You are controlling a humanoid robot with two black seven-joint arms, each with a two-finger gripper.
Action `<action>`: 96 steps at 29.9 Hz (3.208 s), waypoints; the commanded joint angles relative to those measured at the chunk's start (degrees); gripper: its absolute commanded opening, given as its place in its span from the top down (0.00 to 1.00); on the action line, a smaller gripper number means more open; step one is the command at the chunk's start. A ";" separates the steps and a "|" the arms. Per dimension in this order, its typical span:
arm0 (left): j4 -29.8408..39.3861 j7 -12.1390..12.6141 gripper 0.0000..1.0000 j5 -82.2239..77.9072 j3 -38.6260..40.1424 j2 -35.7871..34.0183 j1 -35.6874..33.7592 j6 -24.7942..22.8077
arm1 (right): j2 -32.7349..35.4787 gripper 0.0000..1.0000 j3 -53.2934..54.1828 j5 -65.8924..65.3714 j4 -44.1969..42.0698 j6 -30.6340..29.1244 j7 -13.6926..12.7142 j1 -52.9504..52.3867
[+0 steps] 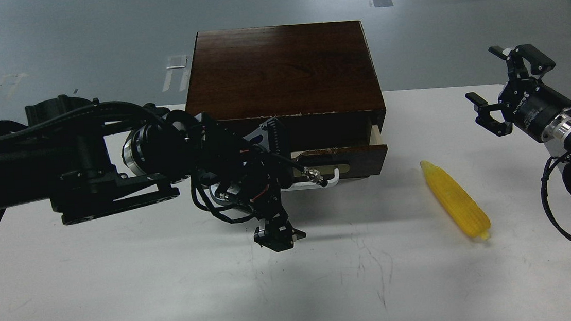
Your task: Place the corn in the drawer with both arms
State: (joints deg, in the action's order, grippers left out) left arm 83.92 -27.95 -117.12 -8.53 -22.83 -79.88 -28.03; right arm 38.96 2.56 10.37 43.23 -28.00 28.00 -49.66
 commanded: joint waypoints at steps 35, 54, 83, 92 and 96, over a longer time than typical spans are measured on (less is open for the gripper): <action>1.77 -0.05 0.02 -1.18 -2.72 0.50 -2.65 0.03 | 0.07 0.00 0.08 0.00 0.01 0.00 0.00 0.00; 1.86 -0.05 0.02 -4.96 -3.69 2.00 -5.37 0.03 | 0.07 0.00 -0.01 0.00 0.10 0.00 0.00 0.00; -6.22 -0.05 0.02 75.68 17.49 -21.11 2.18 0.03 | 0.77 0.00 -0.01 -0.09 0.45 0.00 0.00 0.09; -18.87 -0.05 0.02 102.87 18.20 -27.18 12.98 0.03 | 0.94 0.00 -0.63 -0.26 0.71 0.00 0.00 -0.09; -25.11 -0.05 0.02 109.72 18.29 -27.18 19.84 0.03 | 1.29 0.00 -0.71 -2.63 0.89 0.00 0.00 -0.09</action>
State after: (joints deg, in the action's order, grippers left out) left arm 62.01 -28.00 -11.56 9.73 -49.96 -63.75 -27.99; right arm 39.92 1.90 9.06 43.98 -28.00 28.00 -49.74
